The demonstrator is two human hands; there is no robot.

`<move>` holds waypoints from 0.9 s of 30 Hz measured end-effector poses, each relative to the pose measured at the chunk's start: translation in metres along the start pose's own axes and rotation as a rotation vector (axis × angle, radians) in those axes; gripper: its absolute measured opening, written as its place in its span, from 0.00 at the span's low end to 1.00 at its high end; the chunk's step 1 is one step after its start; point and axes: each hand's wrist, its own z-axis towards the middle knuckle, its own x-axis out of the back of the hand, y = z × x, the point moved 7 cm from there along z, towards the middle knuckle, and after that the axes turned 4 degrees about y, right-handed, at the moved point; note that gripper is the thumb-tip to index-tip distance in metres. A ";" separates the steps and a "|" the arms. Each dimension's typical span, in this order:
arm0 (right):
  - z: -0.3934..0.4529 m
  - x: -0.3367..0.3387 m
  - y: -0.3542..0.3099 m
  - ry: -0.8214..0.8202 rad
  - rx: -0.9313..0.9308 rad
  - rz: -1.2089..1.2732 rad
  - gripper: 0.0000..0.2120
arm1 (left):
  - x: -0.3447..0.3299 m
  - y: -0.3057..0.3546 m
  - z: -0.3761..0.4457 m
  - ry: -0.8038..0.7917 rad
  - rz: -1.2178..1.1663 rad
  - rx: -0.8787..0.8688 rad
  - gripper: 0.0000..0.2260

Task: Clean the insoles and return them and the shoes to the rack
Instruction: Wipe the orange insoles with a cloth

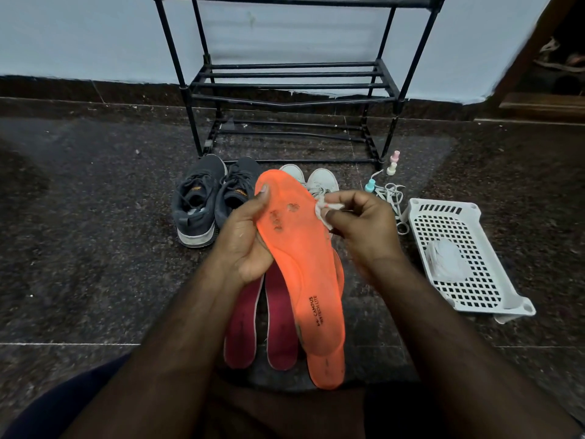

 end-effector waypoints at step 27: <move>-0.004 0.000 -0.022 -0.138 0.243 -0.453 0.10 | -0.004 -0.057 -0.003 -0.173 -0.019 0.260 0.35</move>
